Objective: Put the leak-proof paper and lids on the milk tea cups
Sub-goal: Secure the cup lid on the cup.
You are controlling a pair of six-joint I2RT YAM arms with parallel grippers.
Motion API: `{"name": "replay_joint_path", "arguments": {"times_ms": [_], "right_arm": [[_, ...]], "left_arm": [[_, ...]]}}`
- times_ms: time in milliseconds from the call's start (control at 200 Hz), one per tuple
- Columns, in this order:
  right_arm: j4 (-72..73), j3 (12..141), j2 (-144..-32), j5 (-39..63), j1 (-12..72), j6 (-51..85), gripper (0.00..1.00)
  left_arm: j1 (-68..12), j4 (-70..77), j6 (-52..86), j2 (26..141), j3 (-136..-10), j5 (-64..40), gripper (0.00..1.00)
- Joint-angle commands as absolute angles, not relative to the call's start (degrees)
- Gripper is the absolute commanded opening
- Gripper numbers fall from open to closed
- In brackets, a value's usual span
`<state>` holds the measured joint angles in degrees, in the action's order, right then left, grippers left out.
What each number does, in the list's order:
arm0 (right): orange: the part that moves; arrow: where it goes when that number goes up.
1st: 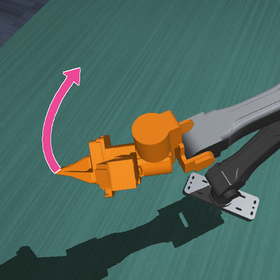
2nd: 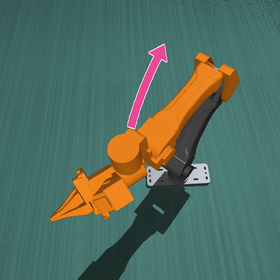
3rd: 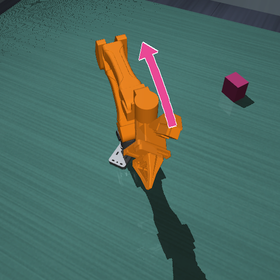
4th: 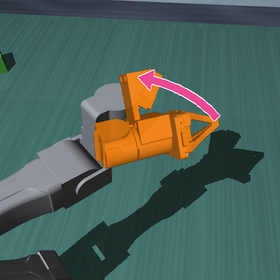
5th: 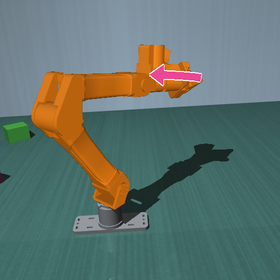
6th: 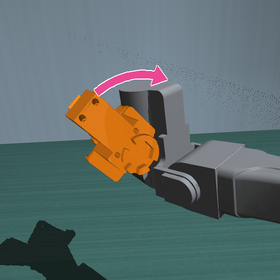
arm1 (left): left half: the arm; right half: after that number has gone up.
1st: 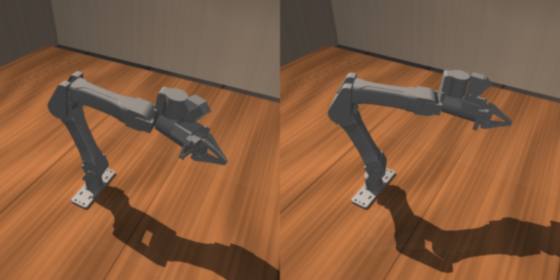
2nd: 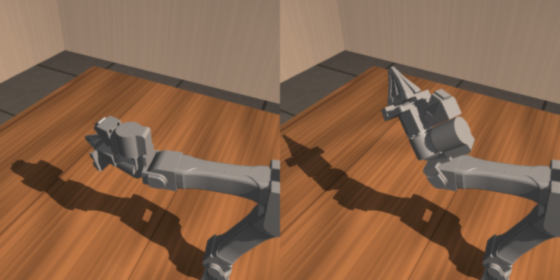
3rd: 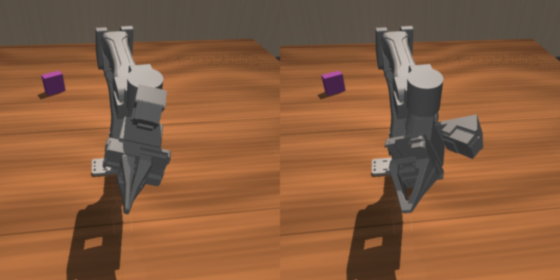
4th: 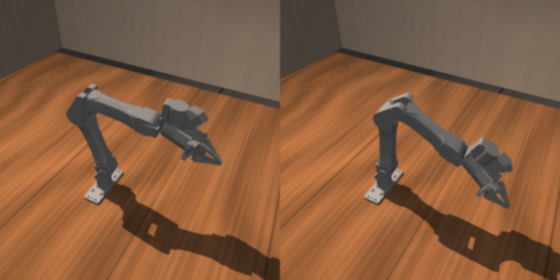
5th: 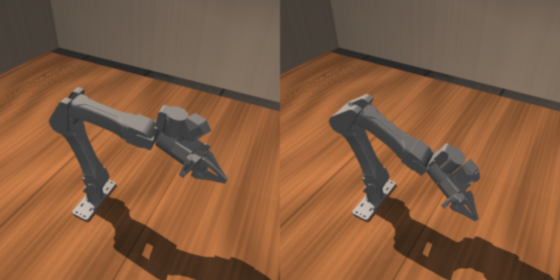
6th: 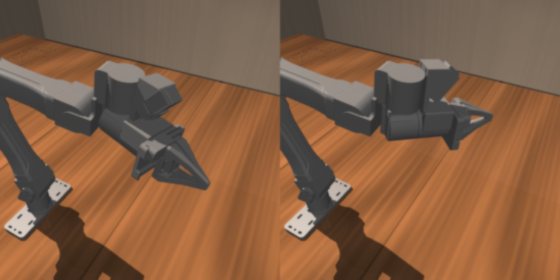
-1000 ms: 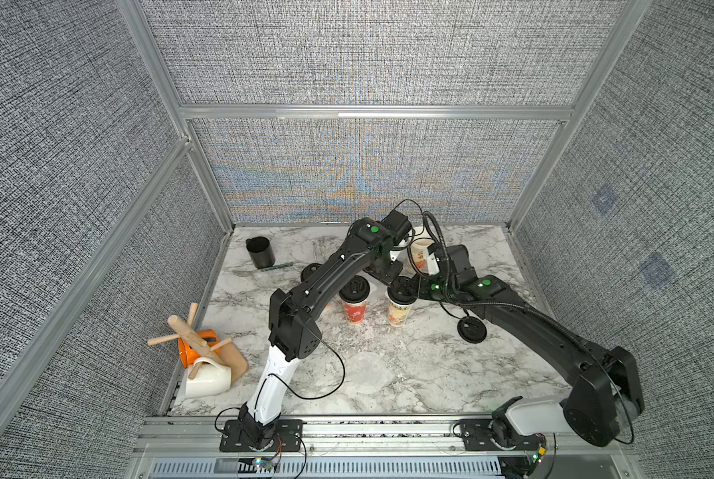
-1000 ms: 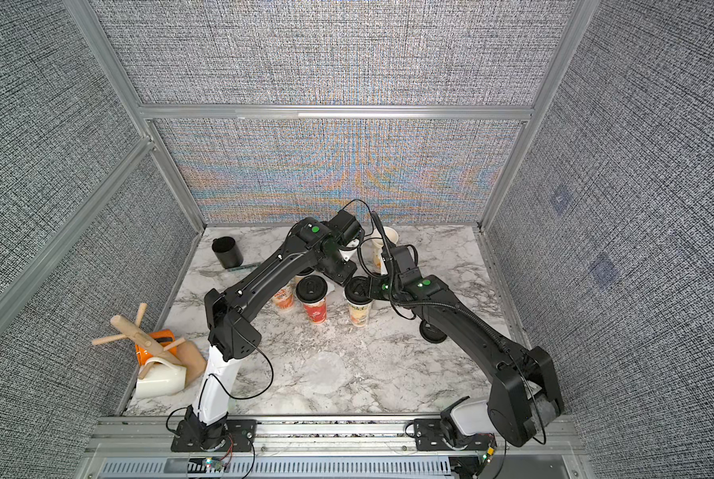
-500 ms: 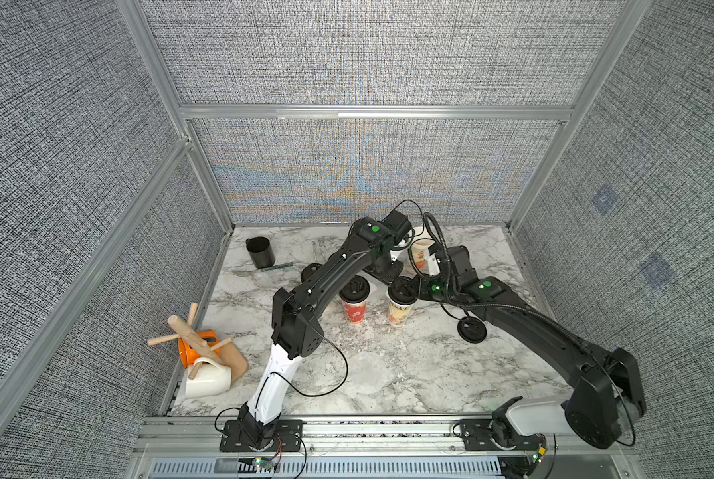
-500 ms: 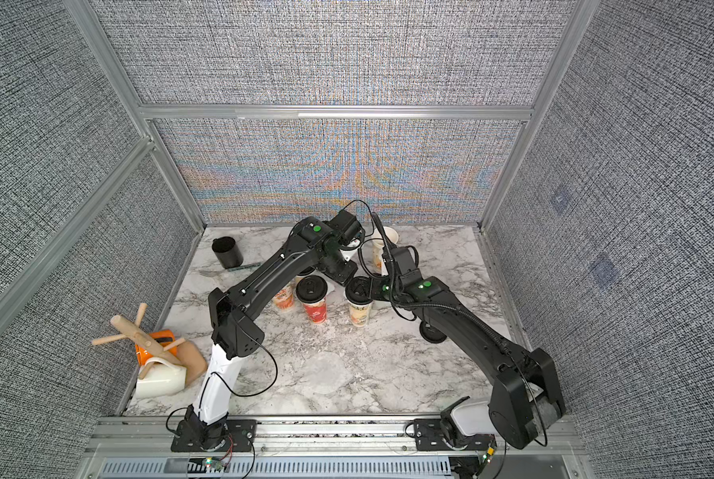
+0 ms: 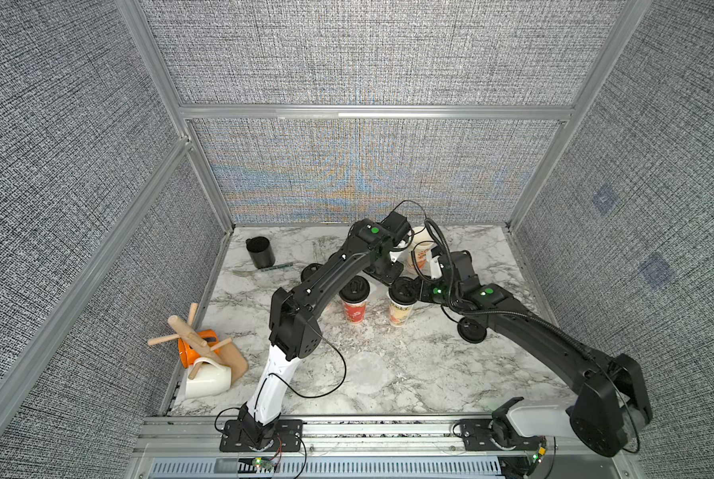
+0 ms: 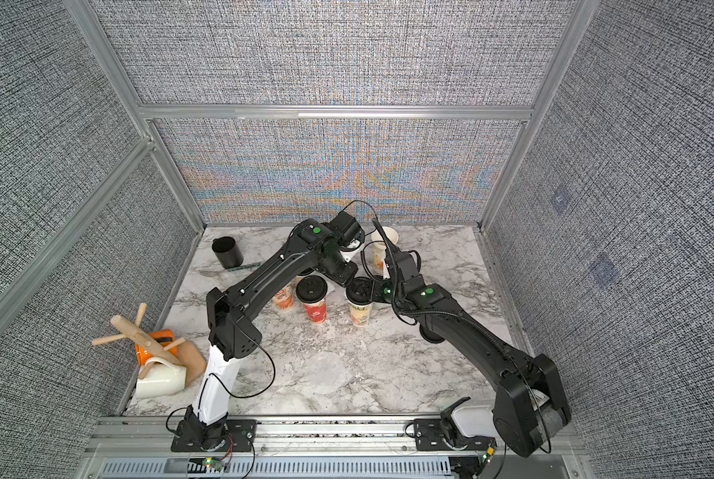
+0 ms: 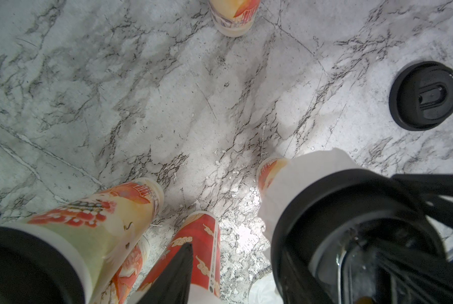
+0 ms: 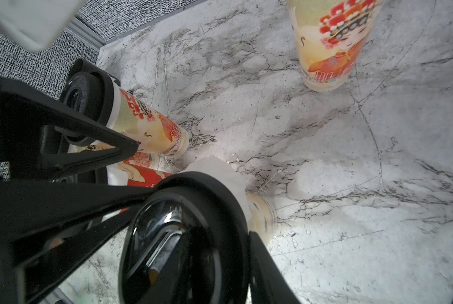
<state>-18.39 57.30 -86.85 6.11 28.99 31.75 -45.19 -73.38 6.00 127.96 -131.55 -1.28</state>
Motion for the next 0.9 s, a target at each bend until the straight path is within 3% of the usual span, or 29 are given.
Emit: {"name": "replay_joint_path", "arguments": {"times_ms": [0, 275, 626, 896], "right_arm": [[-33.8, 55.6, -88.4, 5.8, 29.4, 30.6, 0.36], [-34.1, 55.4, -87.2, 5.4, 29.4, 30.7, 0.36], [-33.9, 57.6, -87.2, 5.4, 29.7, 30.7, 0.36], [-33.7, 59.8, -89.0, 5.4, 31.5, 31.2, 0.36]], "left_arm": [[-46.6, -78.8, 4.7, 130.9, -128.9, -5.7, 0.55], [-47.3, -78.5, 5.1, 131.0, -128.3, -5.7, 0.55], [-47.3, -83.4, 5.0, 132.8, -143.6, -0.8, 0.65], [-47.1, -79.2, 5.4, 129.8, -144.0, 3.6, 0.71]]}}
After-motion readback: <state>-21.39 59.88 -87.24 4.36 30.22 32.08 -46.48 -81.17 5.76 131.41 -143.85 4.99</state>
